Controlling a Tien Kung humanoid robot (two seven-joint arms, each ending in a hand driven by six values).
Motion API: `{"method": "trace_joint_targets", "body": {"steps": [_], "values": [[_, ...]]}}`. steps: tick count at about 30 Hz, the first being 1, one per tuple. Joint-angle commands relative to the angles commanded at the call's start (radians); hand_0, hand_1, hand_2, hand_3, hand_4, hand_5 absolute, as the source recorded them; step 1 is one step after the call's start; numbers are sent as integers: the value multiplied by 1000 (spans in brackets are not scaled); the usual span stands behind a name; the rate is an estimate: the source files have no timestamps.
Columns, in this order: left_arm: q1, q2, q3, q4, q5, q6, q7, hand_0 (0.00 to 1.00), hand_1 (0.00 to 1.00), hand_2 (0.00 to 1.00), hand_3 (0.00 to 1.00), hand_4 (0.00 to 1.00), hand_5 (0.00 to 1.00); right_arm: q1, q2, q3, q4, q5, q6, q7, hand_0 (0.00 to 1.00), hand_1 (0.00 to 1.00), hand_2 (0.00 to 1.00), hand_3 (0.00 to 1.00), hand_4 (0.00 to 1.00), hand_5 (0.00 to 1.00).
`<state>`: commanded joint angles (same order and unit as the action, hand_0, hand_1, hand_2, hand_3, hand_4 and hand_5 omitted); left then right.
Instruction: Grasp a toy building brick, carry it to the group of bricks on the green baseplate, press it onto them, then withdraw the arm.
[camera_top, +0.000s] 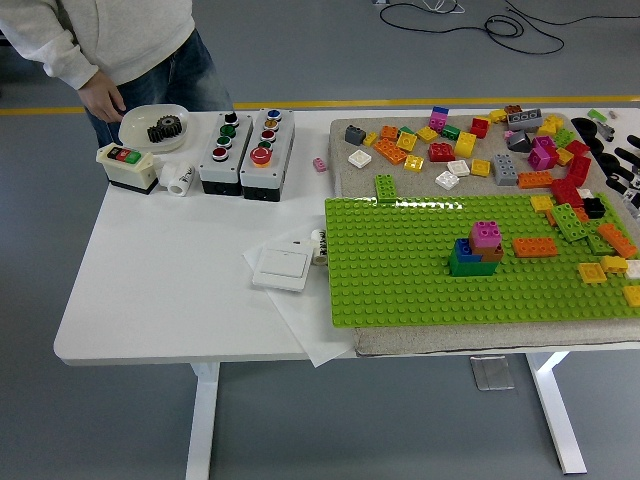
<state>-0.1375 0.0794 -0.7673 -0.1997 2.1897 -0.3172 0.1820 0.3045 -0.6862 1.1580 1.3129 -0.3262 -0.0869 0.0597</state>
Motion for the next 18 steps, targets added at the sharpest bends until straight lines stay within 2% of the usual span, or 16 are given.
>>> {"method": "trace_joint_targets", "body": {"steps": [5,6,9,11,12,17,18], "values": [[0,0,4,0,-7,0,-1,889,894,913,669,761,627,24,-5,-28,-38,-21,1,-7,915,841,845,849,998,998],[0,-1,5,0,-8,0,-1,889,892,909,668,760,628,29,-7,-35,-47,-45,-2,-8,892,831,826,845,998,953],[-1,-1,11,-1,-14,1,-1,889,892,909,668,760,628,43,-12,-58,-69,-122,-19,-1,892,831,826,845,998,953],[-3,-1,16,-1,-21,2,-2,889,892,909,668,760,628,56,-16,-79,-87,-188,-51,11,892,831,826,845,998,953],[-3,-1,18,-1,-23,3,-2,886,889,907,666,757,630,59,-17,-85,-92,-226,-59,15,831,786,782,817,992,753],[-7,-2,27,-1,-34,4,-4,886,889,907,666,757,630,109,-24,-155,-183,-428,-137,77,831,786,782,817,992,753],[-8,-1,31,-2,-38,4,-5,881,886,902,662,754,629,123,-26,-173,-209,-467,-163,81,741,724,750,744,910,588]]}}
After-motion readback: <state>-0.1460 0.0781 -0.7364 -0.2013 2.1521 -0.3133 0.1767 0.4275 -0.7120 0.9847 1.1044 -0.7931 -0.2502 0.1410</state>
